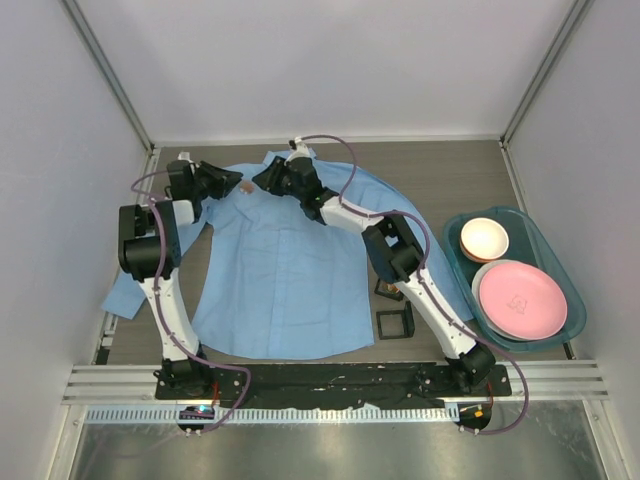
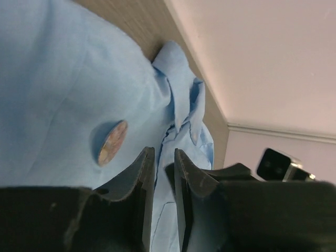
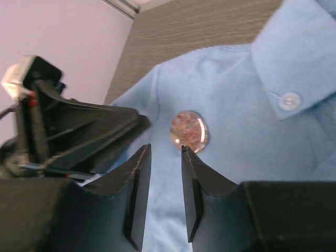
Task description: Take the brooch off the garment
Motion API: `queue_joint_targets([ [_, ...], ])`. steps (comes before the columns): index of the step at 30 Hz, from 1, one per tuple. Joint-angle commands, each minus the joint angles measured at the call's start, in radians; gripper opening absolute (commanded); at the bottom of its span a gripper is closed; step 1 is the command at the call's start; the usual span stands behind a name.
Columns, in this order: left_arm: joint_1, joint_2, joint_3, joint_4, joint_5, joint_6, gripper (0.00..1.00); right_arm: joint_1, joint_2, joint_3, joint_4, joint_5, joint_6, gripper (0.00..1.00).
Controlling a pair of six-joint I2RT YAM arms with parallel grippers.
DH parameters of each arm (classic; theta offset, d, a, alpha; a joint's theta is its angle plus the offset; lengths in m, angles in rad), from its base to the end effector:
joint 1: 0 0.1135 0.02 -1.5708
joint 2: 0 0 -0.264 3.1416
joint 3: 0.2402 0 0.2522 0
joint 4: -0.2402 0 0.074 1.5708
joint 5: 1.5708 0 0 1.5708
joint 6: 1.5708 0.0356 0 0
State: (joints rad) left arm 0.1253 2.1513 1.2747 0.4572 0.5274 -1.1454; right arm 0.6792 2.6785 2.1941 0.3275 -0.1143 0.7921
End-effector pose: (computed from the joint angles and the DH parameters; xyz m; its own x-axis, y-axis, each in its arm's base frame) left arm 0.4619 0.0401 0.1417 -0.4838 -0.8543 -0.1902 -0.2244 0.3312 -0.9165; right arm 0.4712 0.3857 0.1534 -0.5920 0.4309 -0.6810 -0.4133 0.5631 0.7156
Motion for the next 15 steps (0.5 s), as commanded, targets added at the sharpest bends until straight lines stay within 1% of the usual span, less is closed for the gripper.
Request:
queue_joint_targets([
  [1,-0.01,-0.005,0.017,0.13,-0.033,0.03,0.24,-0.013,0.053,0.122,0.042,-0.044,0.03,0.34],
  [4,-0.018,-0.008,-0.004,0.121,-0.072,0.053,0.24,-0.018,0.075,0.139,0.045,-0.064,0.029,0.33],
  [8,-0.033,0.033,0.011,0.113,-0.069,0.053,0.22,-0.027,0.109,0.184,0.015,-0.102,0.016,0.33],
  [10,-0.039,0.053,0.011,0.115,-0.078,0.064,0.22,-0.04,0.136,0.194,0.022,-0.108,0.074,0.33],
  [12,-0.046,0.059,0.006,0.107,-0.084,0.093,0.22,-0.047,0.152,0.207,0.047,-0.146,0.117,0.33],
  [15,-0.046,0.064,-0.006,0.12,-0.089,0.107,0.21,-0.052,0.175,0.259,0.007,-0.144,0.118,0.33],
])
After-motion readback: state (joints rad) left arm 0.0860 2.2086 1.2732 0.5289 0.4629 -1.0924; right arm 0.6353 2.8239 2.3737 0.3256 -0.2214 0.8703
